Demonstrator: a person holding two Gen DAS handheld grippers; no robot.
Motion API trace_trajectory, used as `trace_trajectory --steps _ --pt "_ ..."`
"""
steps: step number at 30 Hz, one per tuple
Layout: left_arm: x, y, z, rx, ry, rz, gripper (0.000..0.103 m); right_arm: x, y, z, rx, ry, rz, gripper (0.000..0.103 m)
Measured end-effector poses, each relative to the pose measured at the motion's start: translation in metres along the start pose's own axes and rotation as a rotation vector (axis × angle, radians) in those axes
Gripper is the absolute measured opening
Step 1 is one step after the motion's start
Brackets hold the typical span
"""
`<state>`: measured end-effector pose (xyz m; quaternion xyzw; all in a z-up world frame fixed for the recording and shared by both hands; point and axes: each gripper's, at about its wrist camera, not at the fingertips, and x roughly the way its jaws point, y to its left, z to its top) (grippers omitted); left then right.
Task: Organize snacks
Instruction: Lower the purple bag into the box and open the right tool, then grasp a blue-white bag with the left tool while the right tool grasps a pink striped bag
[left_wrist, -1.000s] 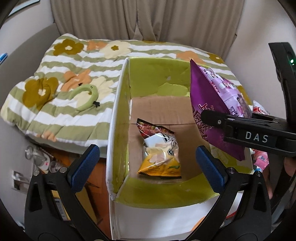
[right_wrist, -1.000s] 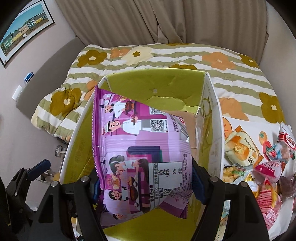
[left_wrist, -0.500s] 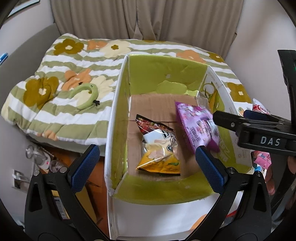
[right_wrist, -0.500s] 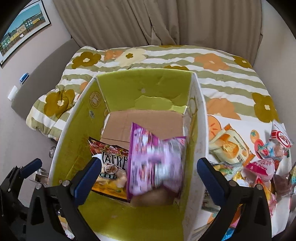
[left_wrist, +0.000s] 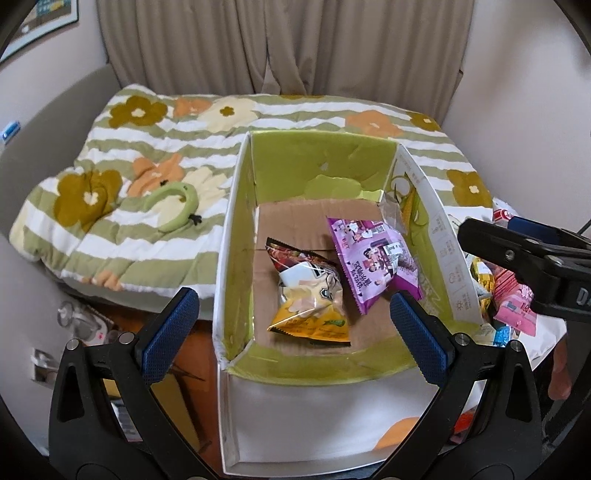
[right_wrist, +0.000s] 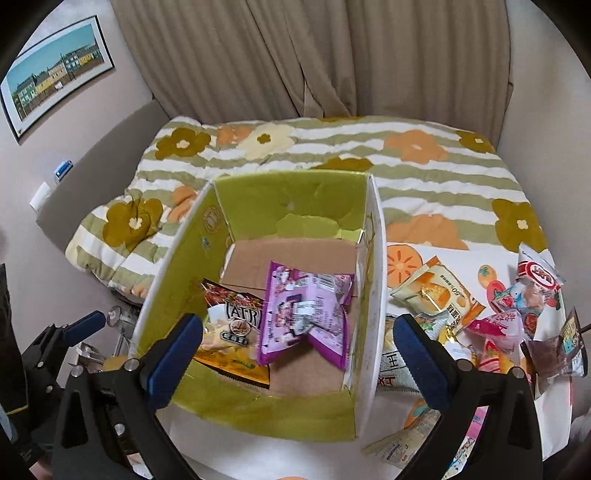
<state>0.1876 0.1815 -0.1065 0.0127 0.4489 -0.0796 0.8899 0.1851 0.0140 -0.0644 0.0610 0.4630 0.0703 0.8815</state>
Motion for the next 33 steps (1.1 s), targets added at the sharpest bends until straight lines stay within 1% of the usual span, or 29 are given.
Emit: trace_trajectory --steps 5,7,9,15,19,23,27,29,33 --pt "-0.025 -0.015 0.001 0.004 -0.056 0.018 0.102 -0.021 -0.006 -0.009 0.013 -0.031 0.014 0.103" --pt "-0.032 -0.024 -0.001 0.005 -0.069 0.024 0.102 -0.032 -0.014 -0.013 0.027 -0.05 0.023 0.103" --pt "-0.039 -0.037 -0.003 -0.003 -0.081 0.018 0.102 -0.044 -0.026 -0.017 0.039 -0.07 0.011 0.103" --pt "-0.053 -0.095 -0.015 -0.05 -0.094 -0.018 0.102 -0.079 -0.074 -0.029 0.017 -0.092 0.005 0.103" --pt "-0.053 -0.139 -0.027 -0.04 -0.089 -0.024 0.102 -0.098 -0.118 -0.039 0.019 -0.096 0.004 0.103" --pt "-0.047 -0.186 -0.043 -0.037 -0.073 -0.044 0.102 -0.111 -0.162 -0.051 0.028 -0.09 0.016 0.103" --pt "-0.032 -0.223 -0.063 -0.059 -0.023 -0.063 0.102 -0.112 -0.196 -0.06 0.027 -0.064 0.035 0.103" --pt "-0.024 -0.235 -0.071 -0.063 -0.005 -0.074 0.102 -0.107 -0.212 -0.066 0.03 -0.036 0.051 0.103" --pt "0.0 -0.253 -0.085 -0.051 0.057 -0.091 0.102 -0.092 -0.238 -0.075 0.065 0.024 0.097 0.103"
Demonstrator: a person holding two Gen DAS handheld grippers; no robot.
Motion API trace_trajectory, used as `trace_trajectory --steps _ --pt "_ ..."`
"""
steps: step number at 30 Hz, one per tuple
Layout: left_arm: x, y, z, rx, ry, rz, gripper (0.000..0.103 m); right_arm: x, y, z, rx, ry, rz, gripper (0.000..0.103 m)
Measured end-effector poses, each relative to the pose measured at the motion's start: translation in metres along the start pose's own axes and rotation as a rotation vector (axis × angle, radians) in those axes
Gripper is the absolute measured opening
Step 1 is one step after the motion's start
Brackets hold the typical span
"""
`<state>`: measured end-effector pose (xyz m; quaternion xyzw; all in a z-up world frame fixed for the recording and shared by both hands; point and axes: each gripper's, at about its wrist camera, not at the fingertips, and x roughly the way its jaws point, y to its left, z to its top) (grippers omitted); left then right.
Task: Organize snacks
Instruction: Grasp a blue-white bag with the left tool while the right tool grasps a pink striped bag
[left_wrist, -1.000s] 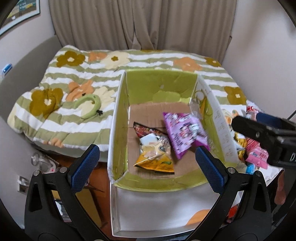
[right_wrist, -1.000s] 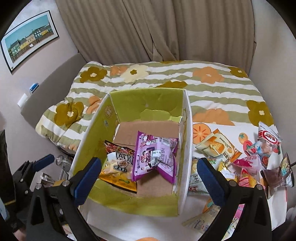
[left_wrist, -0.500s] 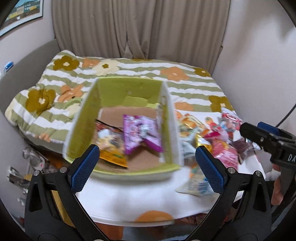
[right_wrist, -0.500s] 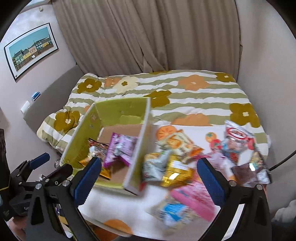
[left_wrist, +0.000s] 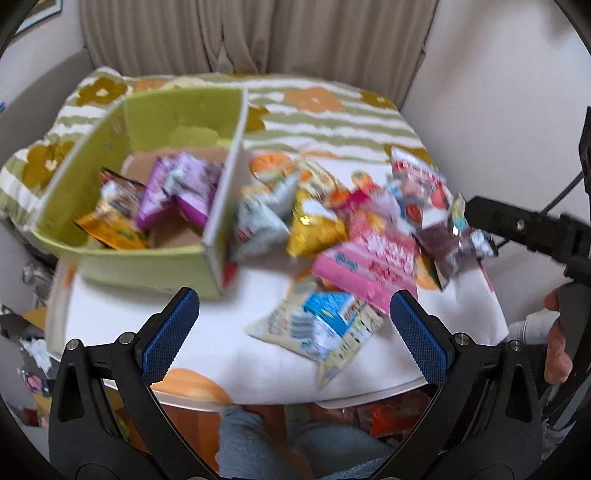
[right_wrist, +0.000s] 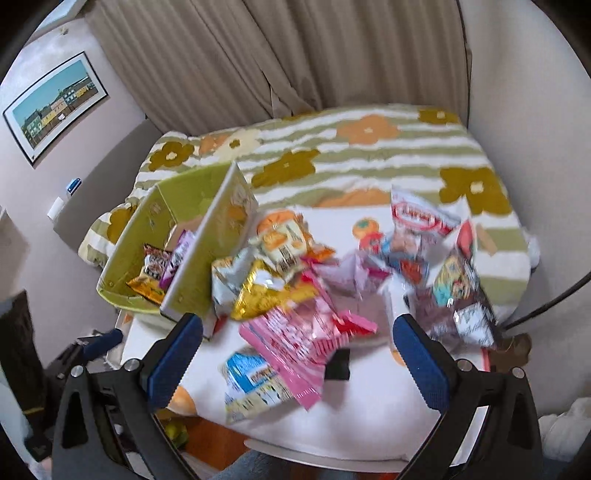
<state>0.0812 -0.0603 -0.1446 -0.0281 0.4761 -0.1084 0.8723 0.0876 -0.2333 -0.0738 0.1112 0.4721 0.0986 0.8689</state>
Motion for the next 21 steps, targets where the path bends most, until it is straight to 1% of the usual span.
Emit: trace_trajectory --steps 3,9,12,16,18,21 --pt "0.023 -0.008 -0.006 0.037 0.038 -0.015 0.102 0.017 -0.019 -0.008 0.045 0.05 0.046 0.103" --pt "0.07 -0.012 -0.012 0.116 0.121 -0.054 0.102 0.057 -0.036 -0.021 0.108 0.132 0.098 0.103" --pt "0.091 -0.015 -0.013 0.156 0.154 -0.073 0.102 0.076 -0.041 -0.026 0.138 0.147 0.108 0.103" --pt "0.115 -0.018 -0.017 0.215 0.196 -0.09 0.102 0.094 -0.045 -0.032 0.206 0.163 0.155 0.103" --pt "0.122 -0.016 -0.018 0.203 0.211 -0.147 0.102 0.103 -0.046 -0.032 0.238 0.168 0.165 0.103" --pt "0.131 -0.012 -0.016 0.177 0.231 -0.199 0.102 0.112 -0.048 -0.033 0.283 0.175 0.169 0.103"
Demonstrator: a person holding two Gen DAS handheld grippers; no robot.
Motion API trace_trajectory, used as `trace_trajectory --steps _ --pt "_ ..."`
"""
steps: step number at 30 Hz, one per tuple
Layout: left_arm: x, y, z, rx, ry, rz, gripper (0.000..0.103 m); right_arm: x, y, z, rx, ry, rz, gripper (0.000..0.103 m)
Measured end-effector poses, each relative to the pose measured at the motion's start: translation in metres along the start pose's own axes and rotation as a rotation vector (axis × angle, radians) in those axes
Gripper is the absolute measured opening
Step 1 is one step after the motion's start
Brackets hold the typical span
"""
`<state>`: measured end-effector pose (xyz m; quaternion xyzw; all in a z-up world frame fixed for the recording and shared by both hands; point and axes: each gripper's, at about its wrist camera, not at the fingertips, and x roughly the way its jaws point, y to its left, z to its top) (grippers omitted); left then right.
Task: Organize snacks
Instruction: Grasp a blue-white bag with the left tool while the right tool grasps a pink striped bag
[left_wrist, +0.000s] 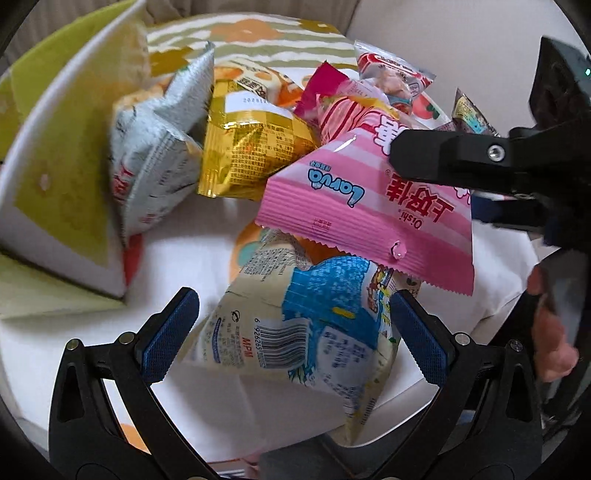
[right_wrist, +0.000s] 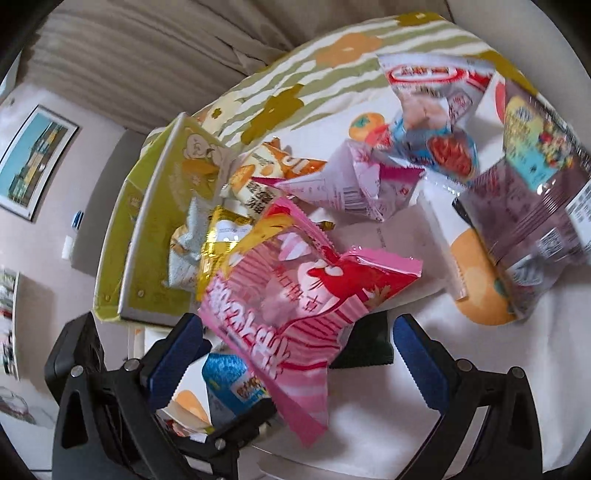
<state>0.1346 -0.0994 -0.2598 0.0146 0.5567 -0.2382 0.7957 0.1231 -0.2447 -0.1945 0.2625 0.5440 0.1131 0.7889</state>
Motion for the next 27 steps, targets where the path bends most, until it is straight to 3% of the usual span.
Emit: trace_trajectory --steps 7,16,27 --pt "0.018 0.005 0.004 -0.013 0.039 -0.091 0.102 0.012 -0.012 0.003 0.114 -0.011 0.053 0.103" --pt "0.02 0.012 0.004 -0.031 0.06 -0.171 0.081 0.02 -0.016 0.002 0.177 -0.023 0.068 0.102" --pt "0.009 0.016 -0.004 -0.031 0.053 -0.132 0.078 0.018 -0.011 0.002 0.159 -0.044 0.068 0.077"
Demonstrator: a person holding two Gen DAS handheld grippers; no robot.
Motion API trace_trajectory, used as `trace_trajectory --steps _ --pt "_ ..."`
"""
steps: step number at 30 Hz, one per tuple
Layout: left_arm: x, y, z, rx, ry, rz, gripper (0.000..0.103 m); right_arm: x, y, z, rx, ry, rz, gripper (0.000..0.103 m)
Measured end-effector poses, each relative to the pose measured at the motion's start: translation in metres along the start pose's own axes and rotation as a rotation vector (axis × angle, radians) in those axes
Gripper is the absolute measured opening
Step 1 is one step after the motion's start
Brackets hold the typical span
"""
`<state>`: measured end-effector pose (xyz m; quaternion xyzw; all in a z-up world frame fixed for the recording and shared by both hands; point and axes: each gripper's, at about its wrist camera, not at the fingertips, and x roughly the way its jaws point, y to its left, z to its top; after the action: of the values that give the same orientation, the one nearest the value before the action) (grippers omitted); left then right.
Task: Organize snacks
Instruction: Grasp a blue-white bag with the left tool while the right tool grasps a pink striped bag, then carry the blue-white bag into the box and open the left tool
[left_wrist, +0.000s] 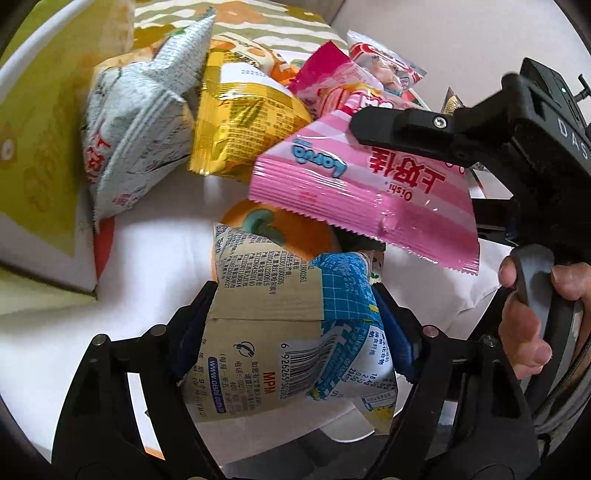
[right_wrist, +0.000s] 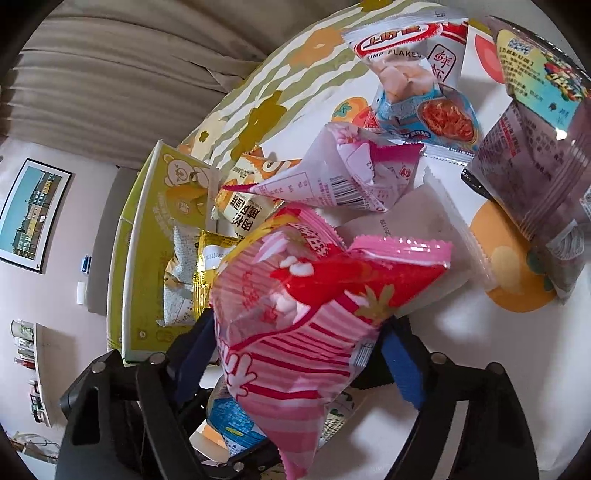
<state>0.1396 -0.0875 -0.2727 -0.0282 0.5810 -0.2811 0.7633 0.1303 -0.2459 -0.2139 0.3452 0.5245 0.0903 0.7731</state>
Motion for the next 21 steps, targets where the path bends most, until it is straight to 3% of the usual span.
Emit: trace_trajectory --steps 4,21 --pt "-0.011 0.004 -0.005 -0.009 -0.011 0.014 0.078 -0.006 0.001 -0.002 -0.017 -0.006 0.008 0.07" --pt "-0.077 -0.025 -0.019 -0.049 -0.15 0.072 0.078 -0.068 0.034 -0.009 -0.133 -0.058 0.035 0.065"
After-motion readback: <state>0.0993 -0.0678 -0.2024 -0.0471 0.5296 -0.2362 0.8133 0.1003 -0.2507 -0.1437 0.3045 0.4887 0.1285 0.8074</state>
